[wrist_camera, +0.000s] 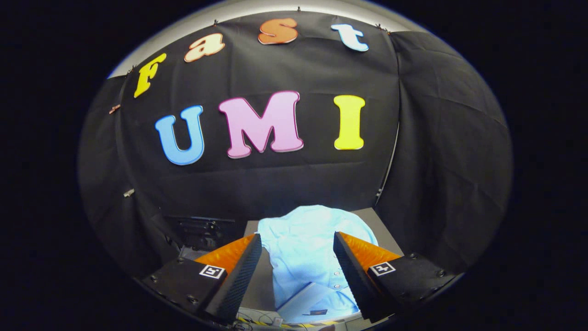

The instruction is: Put the clothes into the washing machine and then close the washing machine lid.

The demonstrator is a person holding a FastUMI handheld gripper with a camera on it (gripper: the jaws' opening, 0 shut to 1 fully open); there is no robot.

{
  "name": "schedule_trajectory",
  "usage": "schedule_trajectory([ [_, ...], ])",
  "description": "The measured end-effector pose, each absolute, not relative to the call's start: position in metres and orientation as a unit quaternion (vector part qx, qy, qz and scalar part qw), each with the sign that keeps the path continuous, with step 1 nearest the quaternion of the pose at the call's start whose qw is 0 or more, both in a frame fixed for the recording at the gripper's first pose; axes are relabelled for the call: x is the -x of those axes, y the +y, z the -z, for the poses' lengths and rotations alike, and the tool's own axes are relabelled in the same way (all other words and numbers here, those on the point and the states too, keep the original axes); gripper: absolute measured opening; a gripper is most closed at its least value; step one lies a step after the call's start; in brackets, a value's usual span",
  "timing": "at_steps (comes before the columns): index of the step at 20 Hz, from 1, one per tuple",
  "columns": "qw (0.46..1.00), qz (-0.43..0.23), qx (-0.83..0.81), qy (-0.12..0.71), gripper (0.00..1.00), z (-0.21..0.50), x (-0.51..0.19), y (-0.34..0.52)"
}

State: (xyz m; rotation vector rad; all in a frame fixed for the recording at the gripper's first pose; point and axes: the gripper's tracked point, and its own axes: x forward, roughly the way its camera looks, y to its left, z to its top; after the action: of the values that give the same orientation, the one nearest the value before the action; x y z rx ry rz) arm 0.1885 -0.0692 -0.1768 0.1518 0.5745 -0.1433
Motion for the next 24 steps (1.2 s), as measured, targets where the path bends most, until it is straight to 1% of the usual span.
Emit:
schedule_trajectory([
  [4, 0.932, 0.076, -0.058, 0.351, 0.99, 0.236, -0.211, -0.090],
  [9, 0.912, 0.110, -0.071, 0.388, 0.99, 0.285, -0.229, -0.123],
  [13, 0.891, 0.101, -0.080, 0.435, 0.99, 0.328, -0.223, -0.119],
  [14, 0.888, 0.101, -0.075, 0.443, 0.99, 0.334, -0.220, -0.120],
  [15, 0.897, 0.094, -0.062, 0.426, 0.99, 0.331, -0.225, -0.120],
  [18, 0.898, 0.078, -0.060, 0.428, 0.98, 0.334, -0.224, -0.115],
  [20, 0.902, 0.062, -0.064, 0.423, 0.72, 0.334, -0.227, -0.111],
  [22, 0.909, 0.046, -0.065, 0.408, 0.33, 0.335, -0.229, -0.107],
  [23, 0.915, 0.045, -0.075, 0.394, 0.32, 0.333, -0.229, -0.110],
  [24, 0.917, 0.047, -0.093, 0.384, 0.14, 0.330, -0.229, -0.111],
])
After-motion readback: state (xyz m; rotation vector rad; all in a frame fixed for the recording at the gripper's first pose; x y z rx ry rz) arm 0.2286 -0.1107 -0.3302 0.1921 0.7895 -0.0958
